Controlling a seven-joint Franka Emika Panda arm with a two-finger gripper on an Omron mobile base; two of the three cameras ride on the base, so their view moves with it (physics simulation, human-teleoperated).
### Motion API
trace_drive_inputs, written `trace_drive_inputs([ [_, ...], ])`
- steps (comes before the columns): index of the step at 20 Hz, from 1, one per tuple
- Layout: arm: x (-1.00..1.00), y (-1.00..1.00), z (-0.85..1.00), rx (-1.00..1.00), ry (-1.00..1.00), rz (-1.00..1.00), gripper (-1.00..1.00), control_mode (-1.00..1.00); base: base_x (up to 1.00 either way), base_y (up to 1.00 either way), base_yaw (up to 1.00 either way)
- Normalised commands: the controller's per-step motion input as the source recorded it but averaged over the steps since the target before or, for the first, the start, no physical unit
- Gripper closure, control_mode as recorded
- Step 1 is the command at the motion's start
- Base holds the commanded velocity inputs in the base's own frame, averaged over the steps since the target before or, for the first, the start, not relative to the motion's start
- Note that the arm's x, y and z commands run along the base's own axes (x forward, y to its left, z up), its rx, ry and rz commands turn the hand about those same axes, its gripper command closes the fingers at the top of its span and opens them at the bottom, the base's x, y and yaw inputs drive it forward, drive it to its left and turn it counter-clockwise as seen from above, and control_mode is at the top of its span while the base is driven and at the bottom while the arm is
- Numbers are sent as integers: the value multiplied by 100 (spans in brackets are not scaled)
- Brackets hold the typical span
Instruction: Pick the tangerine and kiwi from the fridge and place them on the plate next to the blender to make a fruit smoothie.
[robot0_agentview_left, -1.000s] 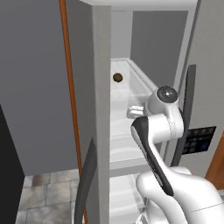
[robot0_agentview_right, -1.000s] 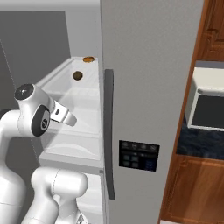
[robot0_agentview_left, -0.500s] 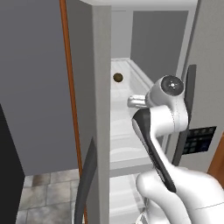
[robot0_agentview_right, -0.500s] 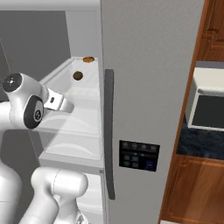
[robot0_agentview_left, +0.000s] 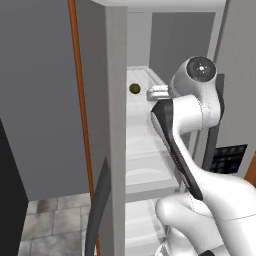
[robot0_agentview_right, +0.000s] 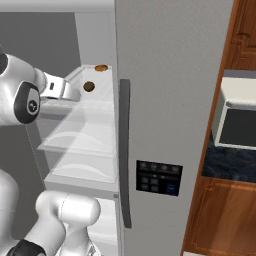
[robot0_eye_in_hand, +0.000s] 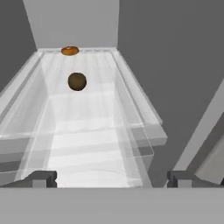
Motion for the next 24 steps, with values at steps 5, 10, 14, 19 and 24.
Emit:
trace_drive_inputs([
  [5, 2, 0, 10, 5, 24, 22, -100, -100, 0, 0, 0],
  [10, 4, 8, -25, 1, 4, 6, -100, -100, 0, 0, 0],
  [14, 35, 9, -18, 0, 0, 0, -100, -100, 0, 0, 0],
  [19, 56, 21, -7, 0, 0, 0, -100, -100, 0, 0, 0],
  [24, 55, 27, -6, 0, 4, 0, -100, -100, 0, 0, 0],
])
